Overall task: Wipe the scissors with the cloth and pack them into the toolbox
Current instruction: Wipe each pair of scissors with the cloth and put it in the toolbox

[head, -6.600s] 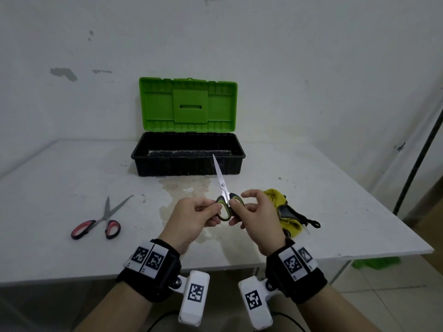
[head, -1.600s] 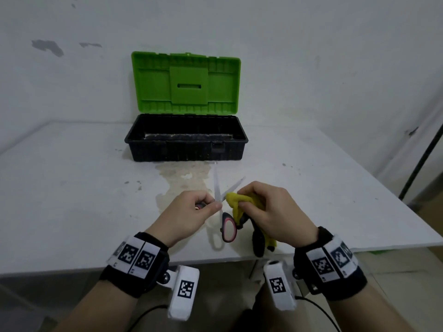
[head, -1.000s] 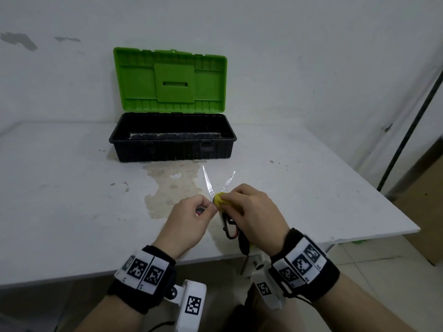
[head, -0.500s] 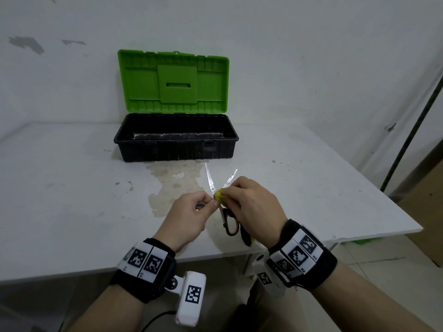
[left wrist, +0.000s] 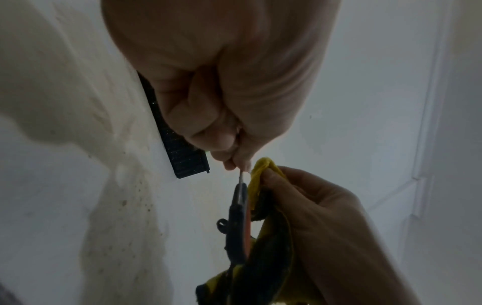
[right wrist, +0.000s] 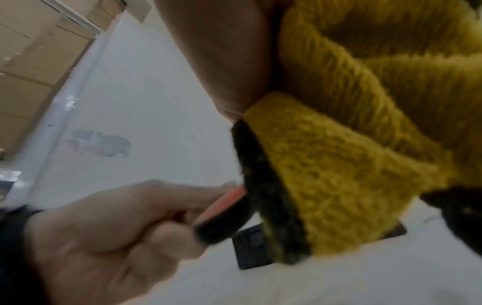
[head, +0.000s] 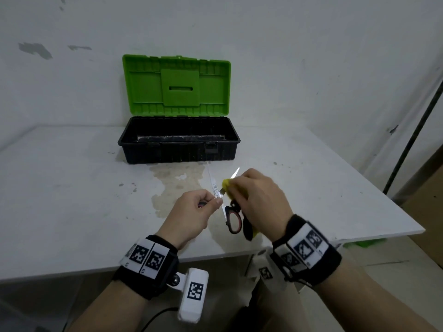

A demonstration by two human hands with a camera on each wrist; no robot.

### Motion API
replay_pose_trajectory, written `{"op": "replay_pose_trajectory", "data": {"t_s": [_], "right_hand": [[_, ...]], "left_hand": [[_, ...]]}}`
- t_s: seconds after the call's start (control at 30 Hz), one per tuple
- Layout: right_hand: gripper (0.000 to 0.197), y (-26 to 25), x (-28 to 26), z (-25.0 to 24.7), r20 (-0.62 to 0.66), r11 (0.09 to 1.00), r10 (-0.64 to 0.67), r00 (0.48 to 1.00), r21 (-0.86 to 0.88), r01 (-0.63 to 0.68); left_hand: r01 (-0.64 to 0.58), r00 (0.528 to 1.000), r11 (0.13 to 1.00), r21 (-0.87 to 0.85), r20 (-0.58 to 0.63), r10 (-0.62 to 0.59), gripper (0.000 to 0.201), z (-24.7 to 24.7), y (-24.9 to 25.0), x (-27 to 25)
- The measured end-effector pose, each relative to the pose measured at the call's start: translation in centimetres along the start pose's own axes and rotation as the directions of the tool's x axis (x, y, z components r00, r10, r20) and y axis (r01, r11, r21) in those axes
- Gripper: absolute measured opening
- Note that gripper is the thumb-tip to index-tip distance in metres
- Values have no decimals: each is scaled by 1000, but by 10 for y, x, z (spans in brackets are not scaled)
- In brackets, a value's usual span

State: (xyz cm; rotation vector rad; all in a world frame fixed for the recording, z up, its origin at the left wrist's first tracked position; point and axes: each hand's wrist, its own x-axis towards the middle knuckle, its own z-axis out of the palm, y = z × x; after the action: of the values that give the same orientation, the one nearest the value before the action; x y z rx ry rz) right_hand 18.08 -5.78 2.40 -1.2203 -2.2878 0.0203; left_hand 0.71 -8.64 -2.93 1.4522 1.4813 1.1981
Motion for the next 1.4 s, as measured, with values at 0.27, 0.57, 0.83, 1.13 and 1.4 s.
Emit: {"op": "replay_pose_trajectory", "data": {"t_s": [0.27, 0.57, 0.83, 1.13, 1.4], "right_hand": [[26, 7, 0, 12, -18, 999, 31, 999, 15, -30], [27, 18, 8, -7, -101, 995, 98, 990, 36, -95], [29, -5, -17, 15, 17, 1000, -2, 1000, 30, 2], [32, 36, 18, -2, -67, 977, 213, 975, 27, -211], [30, -5, -20, 14, 45, 999, 21, 999, 37, -23]], "left_hand": [[-59, 998, 991, 117, -13, 61, 24, 0, -6, -1], [20, 1000, 999, 31, 13, -20, 28, 2, -4, -5], [-60, 998, 989, 135, 8, 59, 21, 2, -4, -5], [-17, 1000, 989, 147, 15, 15, 25, 2, -6, -9], [-47, 999, 985, 165, 15, 45, 24, 0, 0, -6]]}}
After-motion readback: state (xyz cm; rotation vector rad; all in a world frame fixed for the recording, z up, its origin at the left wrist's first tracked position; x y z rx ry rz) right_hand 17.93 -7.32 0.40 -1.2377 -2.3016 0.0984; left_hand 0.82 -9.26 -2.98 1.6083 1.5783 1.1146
